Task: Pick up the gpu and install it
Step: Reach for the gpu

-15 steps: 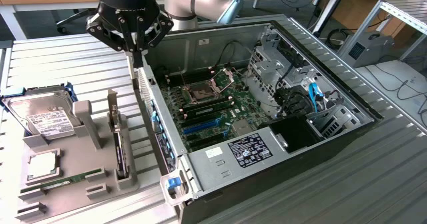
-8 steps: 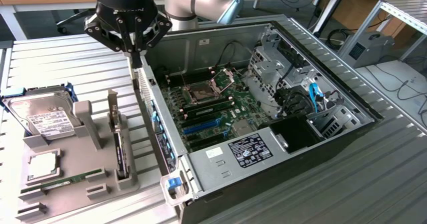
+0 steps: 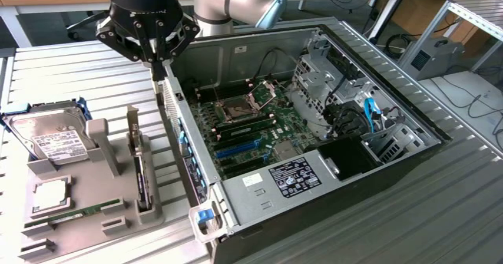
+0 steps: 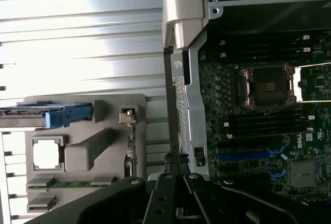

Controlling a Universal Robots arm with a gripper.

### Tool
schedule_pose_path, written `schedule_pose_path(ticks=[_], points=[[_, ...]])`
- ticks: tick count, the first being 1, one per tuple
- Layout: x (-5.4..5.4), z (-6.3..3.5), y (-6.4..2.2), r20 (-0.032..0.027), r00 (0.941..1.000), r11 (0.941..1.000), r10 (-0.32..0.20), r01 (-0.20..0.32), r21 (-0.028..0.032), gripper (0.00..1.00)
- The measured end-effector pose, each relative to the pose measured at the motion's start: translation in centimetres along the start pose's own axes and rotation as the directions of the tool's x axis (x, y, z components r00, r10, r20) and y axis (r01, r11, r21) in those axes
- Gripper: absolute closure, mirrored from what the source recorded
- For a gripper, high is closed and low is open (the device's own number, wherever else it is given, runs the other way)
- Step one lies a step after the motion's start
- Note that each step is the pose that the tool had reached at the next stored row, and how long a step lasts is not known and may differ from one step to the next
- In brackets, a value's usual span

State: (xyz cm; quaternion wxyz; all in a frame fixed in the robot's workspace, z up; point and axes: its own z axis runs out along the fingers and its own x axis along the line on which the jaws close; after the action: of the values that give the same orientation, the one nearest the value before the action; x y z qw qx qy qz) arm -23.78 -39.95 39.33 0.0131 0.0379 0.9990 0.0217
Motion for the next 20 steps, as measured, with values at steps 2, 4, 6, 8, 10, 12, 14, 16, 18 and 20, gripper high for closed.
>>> schedule_pose_path(ticks=[2,4,6,8,10,12,14,16,18,20], points=[[0.1,0.00,-0.01,0.0000,1.0000,1.0000,0.000,0.000,0.0000,0.89],[0.2,-0.01,-0.02,0.0000,1.0000,1.0000,0.000,0.000,0.0000,0.89],[0.3,-0.01,-0.02,0.0000,1.0000,1.0000,0.000,0.000,0.0000,0.89],[0.4,-0.01,-0.03,0.0000,1.0000,1.0000,0.000,0.000,0.0000,0.89],[0.5,-0.02,-0.04,0.0000,1.0000,1.0000,0.000,0.000,0.0000,0.89],[0.6,-0.02,-0.05,0.0000,1.0000,1.0000,0.000,0.000,0.0000,0.89],[0.7,-0.02,-0.05,0.0000,1.0000,1.0000,0.000,0.000,0.0000,0.89],[0.8,-0.02,-0.06,0.0000,1.0000,1.0000,0.000,0.000,0.0000,0.89],[1.0,-0.03,-0.08,0.0000,1.0000,1.0000,0.000,0.000,0.0000,0.89],[1.3,-0.03,-0.10,0.0000,1.0000,1.0000,0.000,0.000,0.0000,0.89]])
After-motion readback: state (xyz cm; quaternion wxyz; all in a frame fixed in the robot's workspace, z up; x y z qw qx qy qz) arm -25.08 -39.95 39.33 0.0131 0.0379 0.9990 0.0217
